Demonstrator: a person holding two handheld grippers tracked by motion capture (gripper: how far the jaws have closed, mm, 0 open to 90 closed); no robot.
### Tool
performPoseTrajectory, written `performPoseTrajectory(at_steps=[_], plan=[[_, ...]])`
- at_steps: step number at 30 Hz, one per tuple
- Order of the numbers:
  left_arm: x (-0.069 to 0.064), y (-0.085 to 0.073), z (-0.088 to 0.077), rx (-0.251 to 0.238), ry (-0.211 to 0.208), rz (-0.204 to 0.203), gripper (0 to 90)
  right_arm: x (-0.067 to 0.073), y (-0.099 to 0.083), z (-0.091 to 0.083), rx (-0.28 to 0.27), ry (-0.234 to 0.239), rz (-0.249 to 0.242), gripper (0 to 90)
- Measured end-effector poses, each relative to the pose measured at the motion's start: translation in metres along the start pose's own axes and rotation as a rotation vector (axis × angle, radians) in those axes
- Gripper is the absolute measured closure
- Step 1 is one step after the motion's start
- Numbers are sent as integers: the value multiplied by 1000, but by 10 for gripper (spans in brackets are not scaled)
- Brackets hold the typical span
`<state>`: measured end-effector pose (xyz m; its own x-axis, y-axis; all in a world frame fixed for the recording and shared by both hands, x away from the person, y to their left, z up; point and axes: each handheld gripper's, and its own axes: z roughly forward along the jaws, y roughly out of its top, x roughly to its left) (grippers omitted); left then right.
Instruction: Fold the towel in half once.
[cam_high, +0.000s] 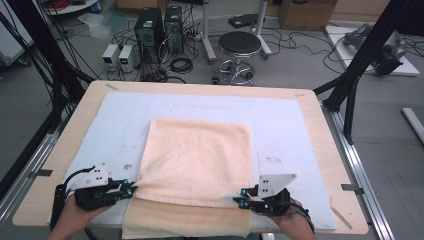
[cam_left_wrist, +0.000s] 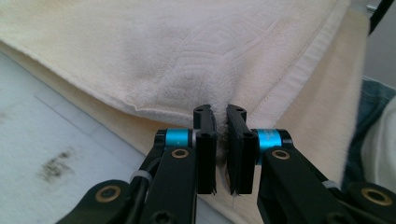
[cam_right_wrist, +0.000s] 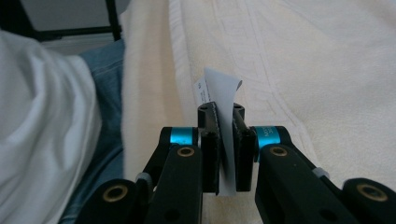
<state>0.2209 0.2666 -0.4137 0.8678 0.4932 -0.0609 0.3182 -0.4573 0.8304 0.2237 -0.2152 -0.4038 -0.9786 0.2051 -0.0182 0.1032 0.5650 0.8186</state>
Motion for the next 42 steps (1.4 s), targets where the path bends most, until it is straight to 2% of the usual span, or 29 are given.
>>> performPoseTrajectory(at_steps=[1, 3, 4, 5, 6, 7, 9, 11, 13, 16, 17, 19, 21, 23, 25, 27, 29, 33, 35, 39, 42], plan=[[-4, -3, -1, 5, -8, -3, 826, 5, -1, 1, 8, 11, 3, 855], [-10, -8, -2, 27, -33, 17, 818, 12, -6, 4, 25, 27, -1, 836], [-12, -10, -2, 27, -32, 21, 789, 13, -9, 6, 37, 41, 5, 762], [-13, -11, -3, 22, -27, 23, 719, 13, -12, 7, 51, 42, 23, 677], [-13, -11, -4, 17, -23, 21, 638, 11, -15, 8, 51, 58, 47, 666], [-13, -11, -6, 5, -22, 19, 603, 11, -18, 7, 40, 59, 58, 643], [-12, -10, -8, -17, -26, 26, 554, 8, -20, 4, 21, 32, 65, 616], [-12, -5, -8, -39, -30, 49, 552, 4, -21, 4, 12, 5, 63, 601], [-12, -1, -4, -54, -56, 73, 579, -1, -21, 6, 16, -12, 66, 600], [-12, 4, 7, -28, -111, 101, 659, -5, -19, 13, 21, 3, 52, 606], [-11, 5, 11, -11, -118, 114, 682, -5, -18, 15, 27, 8, 41, 607], [-9, 5, 20, 17, -122, 120, 701, -6, -18, 20, 50, 8, 23, 609], [-5, 3, 26, 48, -104, 121, 698, -11, -18, 25, 60, 6, 22, 609], [1, -1, 32, 77, -69, 101, 625, -17, -20, 28, 79, -8, 31, 600], [4, -7, 36, 107, -79, 96, 597, -22, -22, 32, 106, -16, 48, 573], [3, -10, 37, 86, -72, 101, 598, -24, -23, 34, 107, -10, 54, 569], [2, -10, 36, 94, -69, 107, 628, -21, -23, 34, 107, -14, 55, 588], [1, -7, 37, 97, -70, 102, 748, -19, -26, 34, 90, 3, 73, 802], [-1, -5, 35, 92, -68, 108, 795, -19, -25, 34, 99, 12, 61, 855], [-4, -1, 26, 59, -67, 108, 817, -19, -20, 30, 96, 16, 47, 872], [-7, 2, 18, 35, -71, 106, 818, -17, -16, 19, 41, 24, 57, 874]])
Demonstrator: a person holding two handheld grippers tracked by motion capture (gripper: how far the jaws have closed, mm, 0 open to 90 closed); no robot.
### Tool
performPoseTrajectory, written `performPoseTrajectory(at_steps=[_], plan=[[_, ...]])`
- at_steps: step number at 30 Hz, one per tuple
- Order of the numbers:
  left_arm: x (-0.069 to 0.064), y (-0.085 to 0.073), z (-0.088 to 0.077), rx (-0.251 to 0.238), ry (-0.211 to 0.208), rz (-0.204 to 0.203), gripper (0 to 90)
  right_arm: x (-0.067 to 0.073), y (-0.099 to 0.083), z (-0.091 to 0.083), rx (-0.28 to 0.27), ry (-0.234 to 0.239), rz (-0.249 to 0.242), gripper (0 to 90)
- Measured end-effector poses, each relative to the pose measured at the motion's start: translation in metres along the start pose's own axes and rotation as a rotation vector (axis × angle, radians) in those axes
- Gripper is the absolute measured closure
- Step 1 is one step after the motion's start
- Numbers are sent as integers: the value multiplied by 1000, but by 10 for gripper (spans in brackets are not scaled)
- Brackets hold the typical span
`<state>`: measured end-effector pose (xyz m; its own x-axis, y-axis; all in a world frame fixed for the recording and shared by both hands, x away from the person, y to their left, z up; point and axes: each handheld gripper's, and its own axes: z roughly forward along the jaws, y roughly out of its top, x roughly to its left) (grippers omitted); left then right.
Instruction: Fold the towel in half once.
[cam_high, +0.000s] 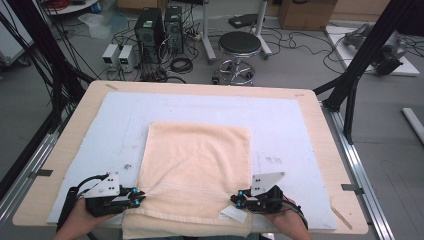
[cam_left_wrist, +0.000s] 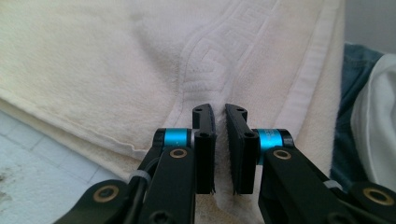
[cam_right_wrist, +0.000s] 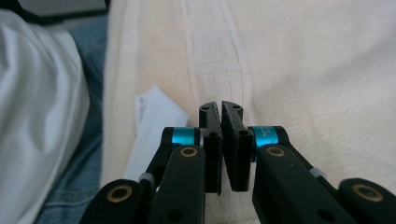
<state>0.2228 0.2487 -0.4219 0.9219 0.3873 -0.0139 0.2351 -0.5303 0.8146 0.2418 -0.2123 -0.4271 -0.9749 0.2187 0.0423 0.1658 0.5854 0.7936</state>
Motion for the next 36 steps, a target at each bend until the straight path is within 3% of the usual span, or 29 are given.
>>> performPoseTrajectory(at_steps=[4, 10, 13, 21, 22, 25, 29, 31, 36], plan=[[-8, 4, -10, -24, -2, 14, 819, 9, 6, -10, -15, -6, -40, 873], [-17, 13, -23, -71, -7, 19, 817, 19, 15, -28, -66, -19, -61, 871], [-22, 11, -29, -82, -32, 10, 817, 26, 17, -32, -86, 1, -61, 870], [-39, -8, -23, -18, -108, 6, 803, 43, 3, -22, -35, 64, -59, 855], [-39, -10, -21, -7, -129, 2, 775, 42, 1, -20, -29, 68, -56, 831], [-38, -11, -17, 6, -103, -2, 557, 37, -1, -16, -26, 80, -27, 698], [-29, -7, -8, 9, -85, 4, 538, 24, -3, -10, -1, 20, -13, 615], [-25, -6, -2, 24, -75, 18, 538, 19, -6, -4, 0, 11, 11, 599], [-19, -3, 9, 51, -81, 23, 538, 11, -9, 2, 1, -23, 0, 568]])
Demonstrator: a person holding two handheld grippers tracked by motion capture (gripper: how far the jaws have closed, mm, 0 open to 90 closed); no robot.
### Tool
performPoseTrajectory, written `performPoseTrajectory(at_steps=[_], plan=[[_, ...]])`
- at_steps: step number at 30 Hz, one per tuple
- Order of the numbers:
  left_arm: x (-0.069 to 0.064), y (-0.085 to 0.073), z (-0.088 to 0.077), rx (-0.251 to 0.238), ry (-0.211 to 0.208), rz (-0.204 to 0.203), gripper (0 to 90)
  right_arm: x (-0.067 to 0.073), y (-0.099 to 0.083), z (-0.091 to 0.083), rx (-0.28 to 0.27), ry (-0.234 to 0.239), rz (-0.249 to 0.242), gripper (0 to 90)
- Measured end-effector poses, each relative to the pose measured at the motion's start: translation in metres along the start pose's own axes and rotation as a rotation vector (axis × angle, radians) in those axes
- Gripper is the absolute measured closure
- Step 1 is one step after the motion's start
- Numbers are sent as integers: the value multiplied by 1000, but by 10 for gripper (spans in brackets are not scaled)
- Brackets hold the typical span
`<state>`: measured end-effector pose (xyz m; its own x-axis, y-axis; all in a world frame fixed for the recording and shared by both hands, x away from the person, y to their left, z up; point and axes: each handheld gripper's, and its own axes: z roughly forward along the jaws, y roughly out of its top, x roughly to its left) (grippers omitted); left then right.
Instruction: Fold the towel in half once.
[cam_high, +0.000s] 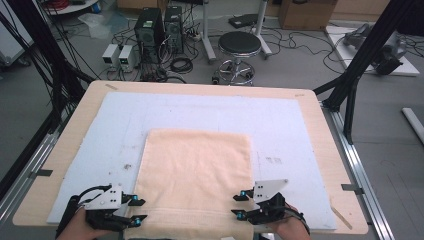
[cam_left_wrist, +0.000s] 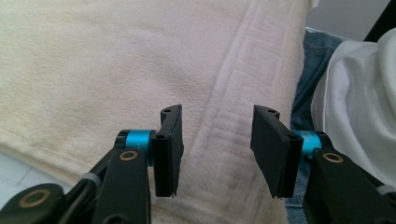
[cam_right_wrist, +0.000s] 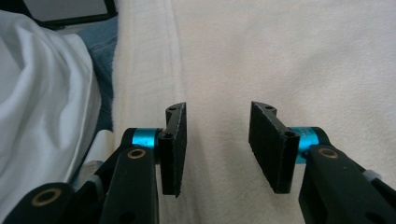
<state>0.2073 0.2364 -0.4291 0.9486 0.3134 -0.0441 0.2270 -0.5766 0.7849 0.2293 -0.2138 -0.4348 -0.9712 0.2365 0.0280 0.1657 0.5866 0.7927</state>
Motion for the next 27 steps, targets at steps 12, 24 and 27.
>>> performPoseTrajectory(at_steps=[12, 24, 27], plan=[[52, 31, 1, -117, 198, -87, 520, -52, 20, -11, -43, -182, 62, 484], [135, 46, 18, -166, 435, -220, 570, -127, 37, -11, -65, -320, 153, 444], [153, 48, 24, -158, 458, -251, 570, -142, 38, -8, -63, -341, 171, 444]])
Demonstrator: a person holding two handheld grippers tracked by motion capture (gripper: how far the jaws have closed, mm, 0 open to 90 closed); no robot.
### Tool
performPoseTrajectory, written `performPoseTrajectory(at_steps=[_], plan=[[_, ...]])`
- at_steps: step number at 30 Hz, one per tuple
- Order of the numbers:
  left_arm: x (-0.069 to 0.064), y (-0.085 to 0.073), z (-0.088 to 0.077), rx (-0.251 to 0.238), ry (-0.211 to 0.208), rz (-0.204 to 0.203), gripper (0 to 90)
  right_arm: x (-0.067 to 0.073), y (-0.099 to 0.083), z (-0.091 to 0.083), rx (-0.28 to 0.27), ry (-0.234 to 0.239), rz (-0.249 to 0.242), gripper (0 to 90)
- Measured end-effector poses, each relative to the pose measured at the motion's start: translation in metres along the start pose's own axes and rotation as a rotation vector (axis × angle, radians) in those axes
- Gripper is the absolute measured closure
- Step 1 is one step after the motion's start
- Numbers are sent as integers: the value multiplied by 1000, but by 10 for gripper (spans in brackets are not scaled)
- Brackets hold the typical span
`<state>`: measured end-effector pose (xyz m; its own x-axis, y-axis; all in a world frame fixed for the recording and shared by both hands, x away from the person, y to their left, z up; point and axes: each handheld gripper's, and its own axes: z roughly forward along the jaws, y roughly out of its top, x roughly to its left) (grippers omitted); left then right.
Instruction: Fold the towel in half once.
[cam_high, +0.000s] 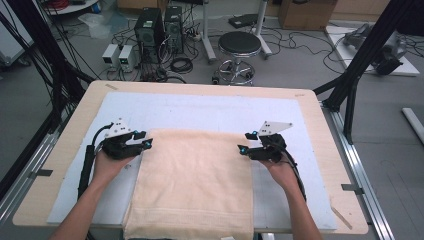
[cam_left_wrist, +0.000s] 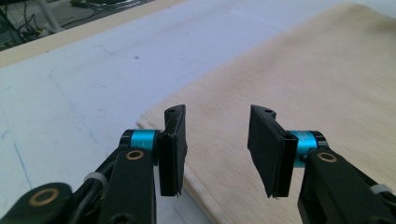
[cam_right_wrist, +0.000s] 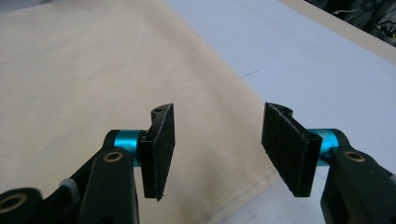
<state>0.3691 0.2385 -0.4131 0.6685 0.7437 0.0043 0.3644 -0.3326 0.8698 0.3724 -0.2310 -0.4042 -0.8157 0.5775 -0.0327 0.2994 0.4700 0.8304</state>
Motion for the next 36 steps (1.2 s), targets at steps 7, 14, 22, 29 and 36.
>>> performPoseTrajectory(at_steps=[7, 14, 22, 29, 36], plan=[[22, -3, 34, 116, 53, -37, 556, -29, -11, 28, 53, -38, 70, 433], [26, -9, 49, 118, 45, -69, 538, -40, -22, 43, 105, -28, 98, 464], [24, -7, 54, 100, 49, -44, 849, -44, -13, 48, 136, 48, 67, 846], [34, 7, 62, 95, 107, -66, 870, -59, 0, 54, 143, -23, 85, 860], [47, 39, 67, 74, 174, -34, 870, -79, 29, 59, 125, -114, 88, 859]])
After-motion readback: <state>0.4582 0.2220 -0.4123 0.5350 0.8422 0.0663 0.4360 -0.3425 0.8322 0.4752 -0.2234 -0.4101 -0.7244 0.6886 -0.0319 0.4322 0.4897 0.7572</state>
